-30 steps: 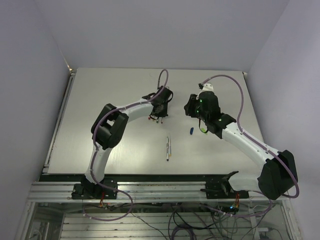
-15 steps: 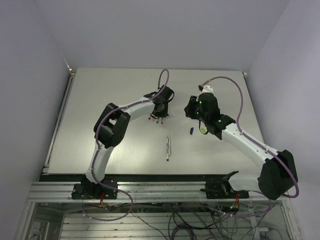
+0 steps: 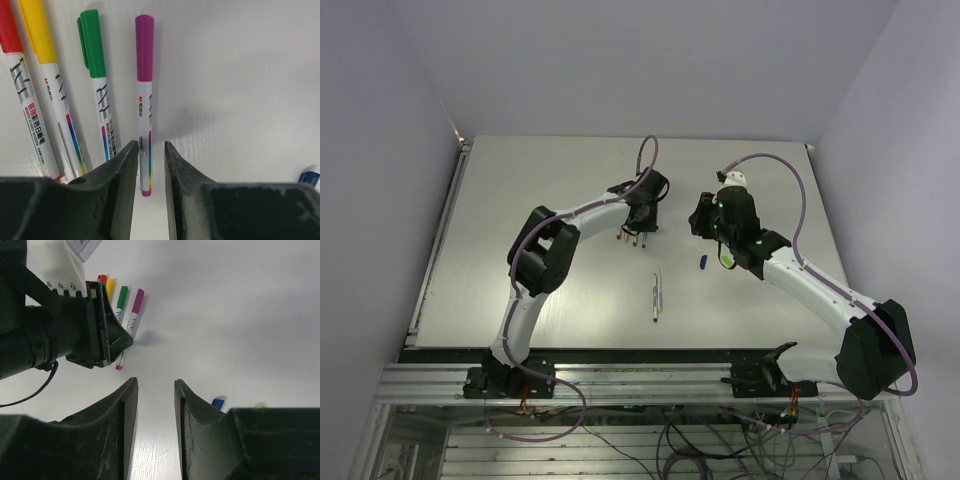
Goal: Insert the pens into the pen caps
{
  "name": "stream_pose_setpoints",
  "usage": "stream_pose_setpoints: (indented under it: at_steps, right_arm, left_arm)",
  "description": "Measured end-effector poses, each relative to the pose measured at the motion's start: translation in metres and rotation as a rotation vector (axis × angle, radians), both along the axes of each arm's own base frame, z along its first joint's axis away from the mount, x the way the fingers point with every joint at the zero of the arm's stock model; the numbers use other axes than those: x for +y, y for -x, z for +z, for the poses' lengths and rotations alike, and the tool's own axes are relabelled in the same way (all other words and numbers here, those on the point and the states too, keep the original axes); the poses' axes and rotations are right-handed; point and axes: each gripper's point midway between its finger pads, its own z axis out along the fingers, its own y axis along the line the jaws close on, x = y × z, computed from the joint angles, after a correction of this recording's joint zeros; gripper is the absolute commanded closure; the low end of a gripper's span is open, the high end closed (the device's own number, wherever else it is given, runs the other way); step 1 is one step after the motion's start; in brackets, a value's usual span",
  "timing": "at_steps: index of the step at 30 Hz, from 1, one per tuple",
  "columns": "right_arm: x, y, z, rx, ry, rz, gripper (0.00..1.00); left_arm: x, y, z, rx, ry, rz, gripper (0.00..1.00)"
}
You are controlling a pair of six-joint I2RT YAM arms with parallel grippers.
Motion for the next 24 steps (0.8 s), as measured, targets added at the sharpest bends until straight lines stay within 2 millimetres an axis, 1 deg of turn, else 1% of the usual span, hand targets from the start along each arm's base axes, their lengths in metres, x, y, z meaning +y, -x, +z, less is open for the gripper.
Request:
stream_pose_setpoints:
  at_steps: [5,7,9,12,15,18,22,24]
  right_arm:
    - [-0.001,0.000,0.001,-0.003,0.001,-0.003,0.65]
    - [-0.002,-0.001,0.002,-0.007,0.001,-0.009,0.65]
    - [-0.004,-0.001,0.003,-0.010,0.000,-0.025,0.62]
    - [-0.010,-0.003,0.002,-0.011,-0.002,-0.066,0.61]
    - [-0.017,-0.002,-0.003,0.001,-0.005,-0.101,0.60]
    - [-0.028,-0.005,-0.009,0.019,-0.010,-0.138,0.63]
    - [-0.048,-0.008,-0.017,0.043,-0.017,-0.197,0.64]
    - [-0.053,-0.006,-0.025,0.060,-0.012,-0.210,0.65]
  left_arm:
    - [-0.001,-0.003,0.011,-0.017,0.010,0.002,0.63]
    - [-0.001,-0.003,0.019,-0.030,0.020,0.002,0.62]
    - [0.000,-0.001,0.030,-0.043,0.032,0.002,0.62]
    - [0.006,0.008,0.049,-0.063,0.048,0.000,0.63]
    - [0.012,0.025,0.062,-0.073,0.055,-0.014,0.63]
    - [0.015,0.048,0.067,-0.074,0.044,-0.043,0.63]
    - [0.008,0.089,0.063,-0.058,0.016,-0.122,0.62]
    - [0.003,0.109,0.057,-0.043,0.000,-0.167,0.62]
